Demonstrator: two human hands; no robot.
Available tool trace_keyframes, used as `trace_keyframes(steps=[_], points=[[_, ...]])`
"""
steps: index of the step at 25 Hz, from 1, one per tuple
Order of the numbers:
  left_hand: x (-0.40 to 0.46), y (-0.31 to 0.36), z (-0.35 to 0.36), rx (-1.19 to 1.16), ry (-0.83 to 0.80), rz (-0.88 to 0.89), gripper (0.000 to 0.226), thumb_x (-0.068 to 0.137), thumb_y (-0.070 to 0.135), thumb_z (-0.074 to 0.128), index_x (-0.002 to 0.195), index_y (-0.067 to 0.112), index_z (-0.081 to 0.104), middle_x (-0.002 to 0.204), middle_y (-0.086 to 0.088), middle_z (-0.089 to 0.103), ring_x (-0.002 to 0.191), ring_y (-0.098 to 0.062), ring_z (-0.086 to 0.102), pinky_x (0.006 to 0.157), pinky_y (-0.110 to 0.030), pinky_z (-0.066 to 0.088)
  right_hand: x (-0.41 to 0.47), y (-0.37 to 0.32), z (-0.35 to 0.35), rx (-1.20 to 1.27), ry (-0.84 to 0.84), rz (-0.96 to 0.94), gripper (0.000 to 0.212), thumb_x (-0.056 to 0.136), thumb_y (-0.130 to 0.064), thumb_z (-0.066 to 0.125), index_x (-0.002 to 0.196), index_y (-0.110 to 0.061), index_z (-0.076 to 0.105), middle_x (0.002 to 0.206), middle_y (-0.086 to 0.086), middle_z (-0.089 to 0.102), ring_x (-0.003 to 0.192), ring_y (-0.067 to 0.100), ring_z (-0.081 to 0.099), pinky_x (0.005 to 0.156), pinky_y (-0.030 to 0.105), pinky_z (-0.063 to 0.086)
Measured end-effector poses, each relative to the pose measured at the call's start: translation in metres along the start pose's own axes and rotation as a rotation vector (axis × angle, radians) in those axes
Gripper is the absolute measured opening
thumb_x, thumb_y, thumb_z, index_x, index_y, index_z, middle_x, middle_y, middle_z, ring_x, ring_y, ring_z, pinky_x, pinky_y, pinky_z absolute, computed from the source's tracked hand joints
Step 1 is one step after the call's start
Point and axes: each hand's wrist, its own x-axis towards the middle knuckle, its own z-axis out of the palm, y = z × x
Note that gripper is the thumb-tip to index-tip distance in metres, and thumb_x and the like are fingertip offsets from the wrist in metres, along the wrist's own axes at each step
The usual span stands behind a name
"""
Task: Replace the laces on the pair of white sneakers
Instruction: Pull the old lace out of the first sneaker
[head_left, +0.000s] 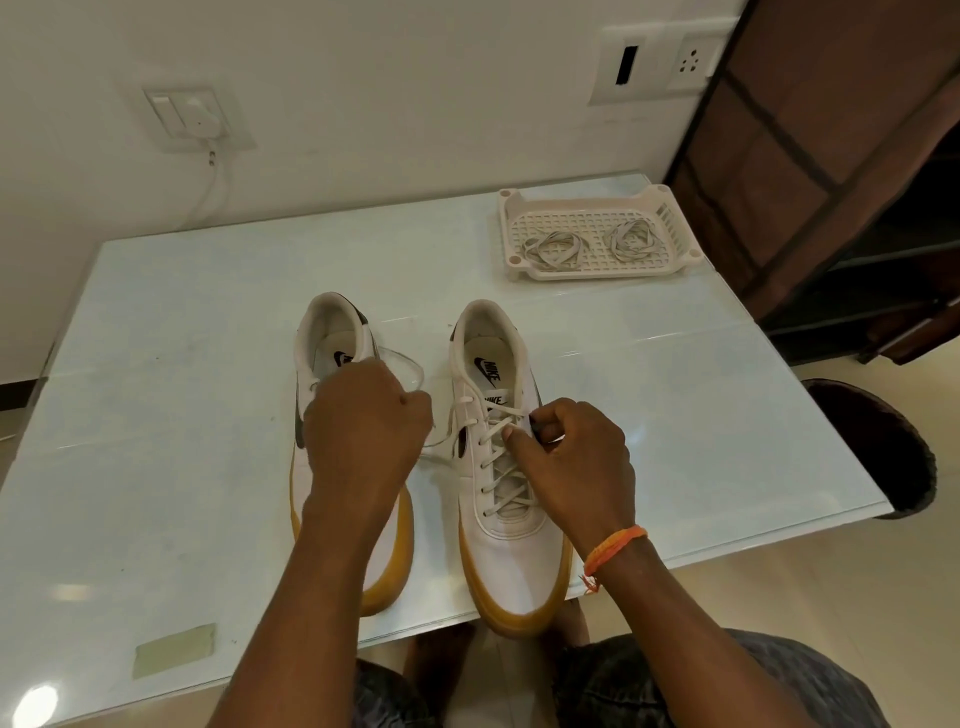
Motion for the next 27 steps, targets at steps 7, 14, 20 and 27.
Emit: trace_keyframes(steps=[7,14,20,27], points=[[-0.055,0.005,0.020,-0.139,-0.185,0.023,0.014,0.094,0.024,0.057,0.107,0.022,0.063,0.104,0.005,0.062,0.099,-0.012,0.059,0.077,-0.016,0.039,0.011,-0.011,0.001,-0.010,0.047,-0.358,0.032,0.085,-0.029,0.067,0.116,-0.023,0.064,0.117,-0.002,0.052,0.102,0.013,0.051,0.072,0.024,0.051],[-0.066,0.017,0.046,-0.320,-0.054,0.028,0.042,0.095,0.043,0.056,0.132,0.023,0.057,0.116,0.006,0.069,0.101,-0.012,0.067,0.084,-0.020,0.051,0.020,-0.013,0.016,-0.035,-0.005,-0.301,0.008,0.093,-0.020,0.062,0.092,-0.014,0.068,0.117,0.000,0.048,0.090,0.007,0.051,0.076,0.009,0.042],[-0.063,0.019,0.051,-0.232,0.013,0.074,0.028,0.095,0.043,0.056,0.103,0.021,0.072,0.093,0.007,0.072,0.072,0.001,0.051,0.057,0.000,0.028,0.016,0.003,0.008,0.765,0.146,0.287,0.019,0.093,0.002,0.052,0.080,-0.007,0.061,0.087,0.005,0.060,0.081,0.014,0.061,0.070,0.014,0.053],[-0.057,0.018,0.052,-0.225,-0.048,0.052,0.035,0.098,0.047,0.047,0.094,0.022,0.071,0.082,0.009,0.067,0.065,-0.005,0.055,0.055,-0.005,0.031,0.024,-0.015,0.007,0.058,0.056,-0.298,0.024,0.088,-0.026,0.067,0.112,-0.025,0.067,0.140,-0.003,0.040,0.097,-0.003,0.053,0.069,0.006,0.041]])
